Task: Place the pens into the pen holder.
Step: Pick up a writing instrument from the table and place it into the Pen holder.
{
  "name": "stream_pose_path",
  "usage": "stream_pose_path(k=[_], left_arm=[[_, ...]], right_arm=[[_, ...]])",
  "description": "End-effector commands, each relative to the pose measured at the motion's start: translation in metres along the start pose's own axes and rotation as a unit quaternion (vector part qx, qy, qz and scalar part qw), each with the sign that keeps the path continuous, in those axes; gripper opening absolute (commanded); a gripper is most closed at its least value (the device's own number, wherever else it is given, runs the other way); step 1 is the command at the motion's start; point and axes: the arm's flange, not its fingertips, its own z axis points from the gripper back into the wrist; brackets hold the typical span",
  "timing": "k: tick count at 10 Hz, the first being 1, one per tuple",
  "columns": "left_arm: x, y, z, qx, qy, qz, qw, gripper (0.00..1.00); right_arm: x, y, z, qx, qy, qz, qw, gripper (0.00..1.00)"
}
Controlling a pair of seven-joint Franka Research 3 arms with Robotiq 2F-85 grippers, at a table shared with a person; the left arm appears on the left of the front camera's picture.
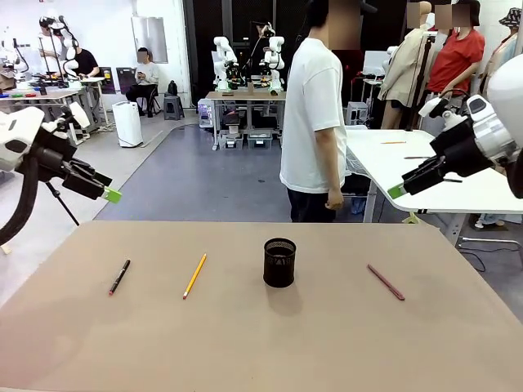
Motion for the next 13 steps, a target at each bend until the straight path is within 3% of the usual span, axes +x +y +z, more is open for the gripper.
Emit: stream_pose_path(k=[1, 11, 13], left_arm=[[0.000, 0.000, -0.001, -0.003, -0.004, 0.001, 1.000, 1.00], [0.000, 0.000, 0.000, 0.000, 0.000, 0.000, 1.000, 1.00], [0.000, 0.000, 0.000, 0.000, 0.000, 0.000, 1.000, 1.00]], right_arm=[[-0.001, -0.004, 0.004, 0.008, -0.010, -0.017, 1.000, 1.00], [-0.001, -0.004, 0.004, 0.008, -0.010, -0.017, 1.000, 1.00], [0.002, 0.001, -0.005, -0.020, 0.030, -0.035, 0.999, 1.00]])
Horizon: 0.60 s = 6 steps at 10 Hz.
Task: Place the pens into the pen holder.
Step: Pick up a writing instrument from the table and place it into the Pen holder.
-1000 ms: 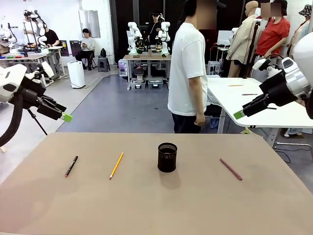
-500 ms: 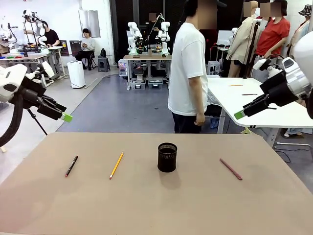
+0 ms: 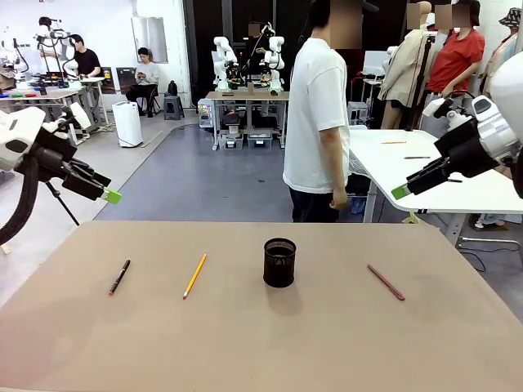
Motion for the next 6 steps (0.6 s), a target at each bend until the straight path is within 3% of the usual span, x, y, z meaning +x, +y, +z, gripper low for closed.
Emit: stream_pose_path(k=[1, 4, 6], left_arm=[[-0.001, 0.001, 0.000, -0.005, -0.008, 0.001, 1.000, 1.00], [-0.001, 0.001, 0.000, -0.005, -0.008, 0.001, 1.000, 1.00], [-0.001, 0.001, 0.000, -0.005, -0.008, 0.001, 1.000, 1.00]], right_arm=[[0.011, -0.003, -0.018, -0.045, 0.054, -0.035, 0.997, 1.00], [0.015, -0.026, -0.054, -0.052, 0.178, -0.057, 0.981, 1.00], [0.004, -0.037, -0.078, -0.060, 0.216, -0.066, 0.972, 1.00]])
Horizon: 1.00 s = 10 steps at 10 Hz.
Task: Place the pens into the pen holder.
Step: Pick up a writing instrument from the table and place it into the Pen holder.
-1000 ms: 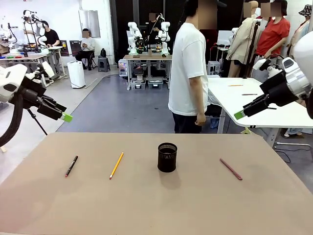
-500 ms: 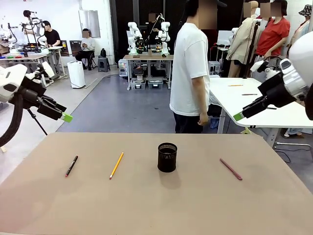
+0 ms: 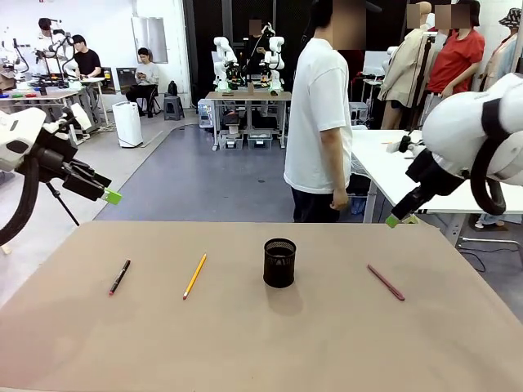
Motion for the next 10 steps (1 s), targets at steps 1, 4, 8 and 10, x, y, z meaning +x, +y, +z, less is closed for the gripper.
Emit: stream_pose_path(k=[1, 4, 8, 10], left_arm=[[0.000, 0.001, 0.000, -0.004, -0.008, 0.001, 1.000, 1.00], [0.000, 0.001, 0.000, -0.004, -0.008, 0.001, 1.000, 1.00], [0.000, 0.001, 0.000, -0.004, -0.008, 0.001, 1.000, 1.00], [0.000, 0.001, 0.000, -0.004, -0.008, 0.001, 1.000, 1.00]], right_arm=[[0.009, -0.004, -0.005, 0.000, 0.043, -0.009, 0.999, 1.00], [-0.002, -0.006, -0.019, 0.000, 0.036, -0.001, 0.999, 1.00], [-0.003, -0.007, -0.025, -0.003, 0.044, 0.001, 0.999, 1.00], [0.016, -0.016, -0.060, -0.003, 0.109, -0.034, 0.993, 1.00]])
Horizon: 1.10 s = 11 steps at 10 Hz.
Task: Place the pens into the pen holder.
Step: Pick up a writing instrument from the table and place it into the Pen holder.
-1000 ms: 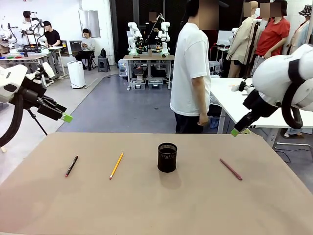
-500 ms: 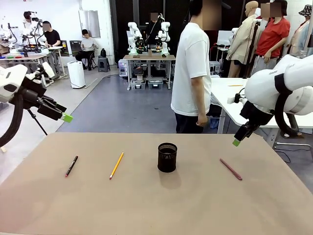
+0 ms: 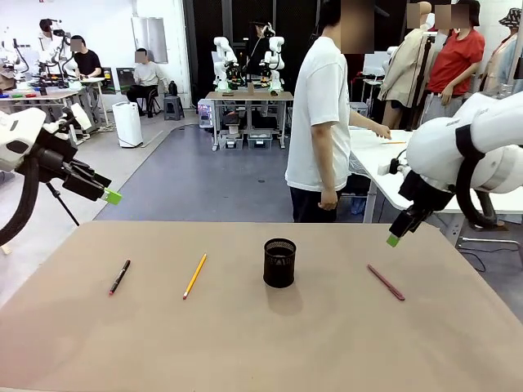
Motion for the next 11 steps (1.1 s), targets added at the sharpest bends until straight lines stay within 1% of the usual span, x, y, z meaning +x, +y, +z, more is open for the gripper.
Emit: stream_pose_path(k=[1, 2, 3, 4, 6, 9, 11], left_arm=[[0.000, 0.001, 0.000, -0.004, -0.008, 0.000, 1.000, 1.00], [0.000, 0.001, 0.000, -0.004, -0.008, 0.000, 1.000, 1.00], [0.000, 0.001, 0.000, -0.004, -0.008, 0.000, 1.000, 1.00], [0.000, 0.001, 0.000, -0.004, -0.008, 0.000, 1.000, 1.00], [0.000, 0.001, 0.000, -0.004, -0.008, 0.000, 1.000, 1.00], [0.000, 0.001, 0.000, -0.004, -0.008, 0.000, 1.000, 1.00], [0.000, 0.001, 0.000, -0.004, -0.008, 0.000, 1.000, 1.00]], right_arm=[[0.029, -0.013, -0.027, -0.011, 0.060, -0.032, 0.998, 1.00], [0.030, -0.014, -0.039, -0.005, 0.080, -0.039, 0.996, 1.00], [0.029, -0.017, -0.054, -0.015, 0.101, -0.047, 0.994, 1.00], [0.030, -0.022, -0.068, -0.017, 0.111, -0.051, 0.992, 1.00], [0.028, -0.019, -0.091, -0.019, 0.118, -0.061, 0.991, 1.00], [0.028, -0.024, -0.110, -0.024, 0.112, -0.074, 0.991, 1.00], [0.027, -0.021, -0.125, -0.016, 0.116, -0.083, 0.990, 1.00]])
